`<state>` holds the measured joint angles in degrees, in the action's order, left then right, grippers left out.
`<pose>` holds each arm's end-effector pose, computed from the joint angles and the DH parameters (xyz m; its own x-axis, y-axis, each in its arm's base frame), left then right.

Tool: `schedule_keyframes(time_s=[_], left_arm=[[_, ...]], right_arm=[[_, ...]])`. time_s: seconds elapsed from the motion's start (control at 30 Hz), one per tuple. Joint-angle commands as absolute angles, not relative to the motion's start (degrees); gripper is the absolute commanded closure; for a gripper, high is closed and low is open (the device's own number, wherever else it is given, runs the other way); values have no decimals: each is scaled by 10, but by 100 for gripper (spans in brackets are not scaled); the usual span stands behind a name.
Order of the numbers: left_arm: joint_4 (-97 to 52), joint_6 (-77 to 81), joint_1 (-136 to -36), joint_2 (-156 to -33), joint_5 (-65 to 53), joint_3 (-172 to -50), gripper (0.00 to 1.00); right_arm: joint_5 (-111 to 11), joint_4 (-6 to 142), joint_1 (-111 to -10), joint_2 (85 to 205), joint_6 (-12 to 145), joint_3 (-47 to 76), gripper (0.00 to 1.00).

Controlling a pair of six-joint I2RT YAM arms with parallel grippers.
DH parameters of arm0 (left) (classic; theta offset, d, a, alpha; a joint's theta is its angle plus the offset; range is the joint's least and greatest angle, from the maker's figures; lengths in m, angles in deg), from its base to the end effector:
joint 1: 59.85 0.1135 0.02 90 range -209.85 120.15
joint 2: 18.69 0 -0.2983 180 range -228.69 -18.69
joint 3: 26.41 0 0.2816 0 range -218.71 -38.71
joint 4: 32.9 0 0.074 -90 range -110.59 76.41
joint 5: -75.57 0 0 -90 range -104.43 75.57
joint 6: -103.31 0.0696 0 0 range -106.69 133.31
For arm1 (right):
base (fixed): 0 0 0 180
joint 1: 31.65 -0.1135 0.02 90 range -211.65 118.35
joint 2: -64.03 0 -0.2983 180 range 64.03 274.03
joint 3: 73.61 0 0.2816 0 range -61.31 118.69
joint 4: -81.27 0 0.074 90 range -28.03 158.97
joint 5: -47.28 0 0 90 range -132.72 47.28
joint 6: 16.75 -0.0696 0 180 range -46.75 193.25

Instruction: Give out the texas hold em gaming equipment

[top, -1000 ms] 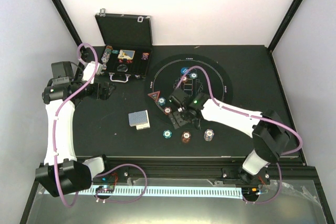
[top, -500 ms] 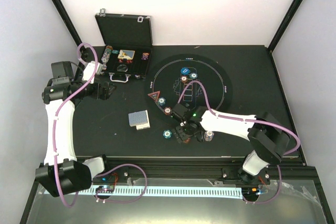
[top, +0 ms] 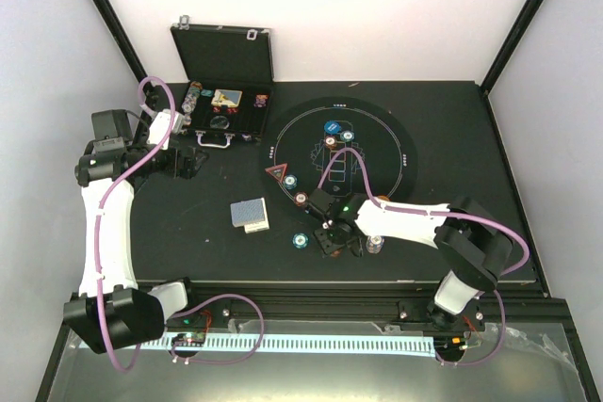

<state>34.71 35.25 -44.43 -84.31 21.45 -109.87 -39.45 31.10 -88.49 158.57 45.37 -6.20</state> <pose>0.2510 0.0269 0.3719 -0.6268 0.1411 -0.7663 0.4136 0.8937 -0.1737 0.1815 0.2705 0.1425 -0.8593 -0.4616 -0.2203 -0.4832 0.8739 0.0536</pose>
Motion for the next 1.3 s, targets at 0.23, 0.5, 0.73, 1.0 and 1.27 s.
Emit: schedule_keyframes(time_s=[0.23,0.5,0.73,1.0,1.27], left_arm=[[359,355,-441,-844,220,-1120,1],[360,355,-441,-842,219,-1120,1],[360,356,-441,-843,219,-1119,1],[361,358,-441,-840,215,-1122,1],[361,355,-441,-840,218,-1121,1]], right_arm=[[-384,316,-887,1581,446,-66,56],[-377,300,-887,1570,451,-54,69],[-354,257,-876,1554,466,-16,69],[-350,239,-786,1541,509,18,71],[-343,259,-641,1595,539,75,74]])
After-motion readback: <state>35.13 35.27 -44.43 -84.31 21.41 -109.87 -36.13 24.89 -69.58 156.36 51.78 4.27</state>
